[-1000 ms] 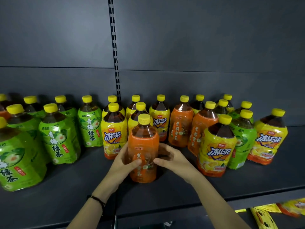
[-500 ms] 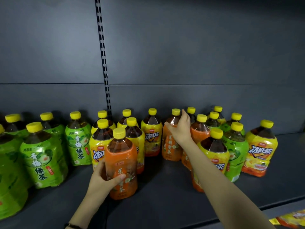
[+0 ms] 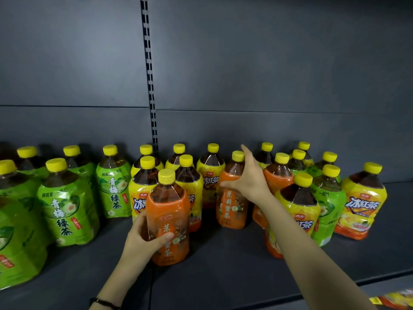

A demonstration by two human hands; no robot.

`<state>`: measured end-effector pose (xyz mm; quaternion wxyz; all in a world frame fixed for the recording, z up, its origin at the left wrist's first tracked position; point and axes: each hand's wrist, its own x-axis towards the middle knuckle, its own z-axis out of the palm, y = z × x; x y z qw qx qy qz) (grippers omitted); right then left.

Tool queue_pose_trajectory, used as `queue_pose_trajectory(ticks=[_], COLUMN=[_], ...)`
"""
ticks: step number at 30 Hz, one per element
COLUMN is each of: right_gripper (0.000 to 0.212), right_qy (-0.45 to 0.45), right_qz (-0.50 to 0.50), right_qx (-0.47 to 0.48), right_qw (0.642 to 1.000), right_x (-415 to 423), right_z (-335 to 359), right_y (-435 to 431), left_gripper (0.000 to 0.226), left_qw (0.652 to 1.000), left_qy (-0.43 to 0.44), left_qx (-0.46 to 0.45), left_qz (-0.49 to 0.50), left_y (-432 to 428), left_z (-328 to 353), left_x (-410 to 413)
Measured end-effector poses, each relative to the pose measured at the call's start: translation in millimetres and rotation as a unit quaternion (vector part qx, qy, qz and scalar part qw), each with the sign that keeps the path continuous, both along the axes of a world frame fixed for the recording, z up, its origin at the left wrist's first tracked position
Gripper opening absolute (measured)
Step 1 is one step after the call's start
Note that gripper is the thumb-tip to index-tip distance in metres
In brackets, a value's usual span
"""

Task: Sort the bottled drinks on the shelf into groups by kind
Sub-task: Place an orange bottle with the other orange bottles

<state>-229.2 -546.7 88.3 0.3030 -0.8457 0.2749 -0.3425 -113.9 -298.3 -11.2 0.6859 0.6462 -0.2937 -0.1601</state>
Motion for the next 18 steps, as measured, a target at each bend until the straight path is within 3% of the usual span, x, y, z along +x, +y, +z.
queue_pose_trajectory(ticks=[7, 10, 12, 18], right_gripper=[0.119, 0.101, 0.097, 0.104], right_qy=[-0.02, -0.082, -0.11, -0.125], right_qz=[0.09, 0.153, 0.174, 0.194], right_qx=[0.04, 0.114, 0.179, 0.237], right_qw=[0.995, 0.978, 0.962, 0.944], right_x=[-32, -43, -47, -56], right_z=[-18, -35, -52, -79], right_y=[38, 47, 49, 53], left_gripper=[0.095, 0.084, 0.091, 0.092], left_qw=[1.0, 1.0, 1.0, 0.999], left_qy=[-0.004, -0.011, -0.018, -0.02], left_qx=[0.004, 0.013, 0.017, 0.018], left_qz=[-0.005, 0.002, 0.006, 0.028], left_y=[1, 2, 4, 16], left_z=[-3, 0, 1, -1], left_x=[-3, -3, -5, -29])
